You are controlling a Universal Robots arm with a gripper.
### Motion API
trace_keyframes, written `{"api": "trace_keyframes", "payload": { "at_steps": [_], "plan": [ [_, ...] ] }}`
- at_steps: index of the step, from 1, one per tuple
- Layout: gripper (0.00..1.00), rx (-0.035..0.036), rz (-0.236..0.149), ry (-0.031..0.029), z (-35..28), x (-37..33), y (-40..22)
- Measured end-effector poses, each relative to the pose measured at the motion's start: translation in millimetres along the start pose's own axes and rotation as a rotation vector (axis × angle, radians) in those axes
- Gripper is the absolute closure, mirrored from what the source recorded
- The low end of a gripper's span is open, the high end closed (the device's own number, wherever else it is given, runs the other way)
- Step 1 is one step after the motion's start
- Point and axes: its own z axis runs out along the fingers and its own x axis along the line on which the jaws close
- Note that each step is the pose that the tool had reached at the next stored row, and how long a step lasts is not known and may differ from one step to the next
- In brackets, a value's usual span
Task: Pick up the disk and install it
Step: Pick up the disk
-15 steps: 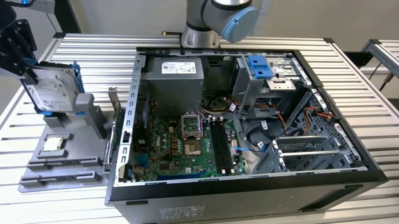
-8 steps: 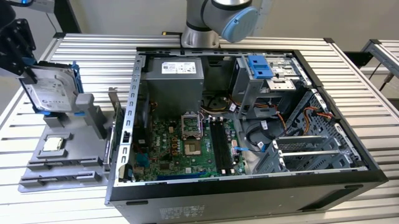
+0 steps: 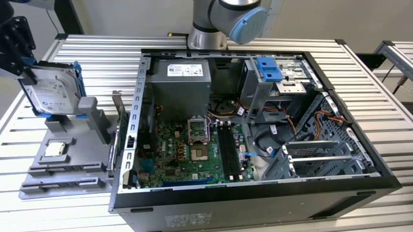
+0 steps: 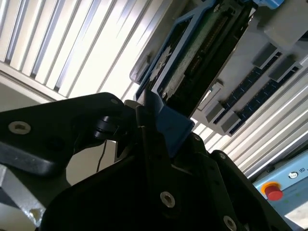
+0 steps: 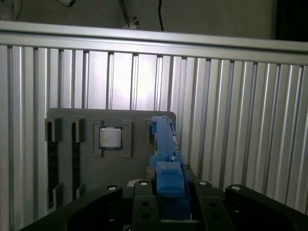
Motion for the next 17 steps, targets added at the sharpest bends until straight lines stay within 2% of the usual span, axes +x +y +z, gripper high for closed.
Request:
{"api": "trace_keyframes", "payload": {
  "at_steps": [3, 6, 7, 10, 14, 17],
  "plan": [
    [1.00, 0.0116, -0.008, 0.0004, -6.5, -0.3, 0.0],
    [1.00, 0.0365, -0.019, 0.0016, -9.5, -0.4, 0.0],
    [1.00, 0.0534, -0.029, 0.0023, -11.2, -0.5, 0.0],
    [1.00, 0.0723, -0.040, 0.0031, -14.5, -0.7, 0.1],
    [1.00, 0.1068, -0.050, 0.0052, -18.5, -1.2, 0.0],
    [1.00, 0.1241, -0.054, 0.0060, -23.8, -2.1, 0.2]
  ]
}}
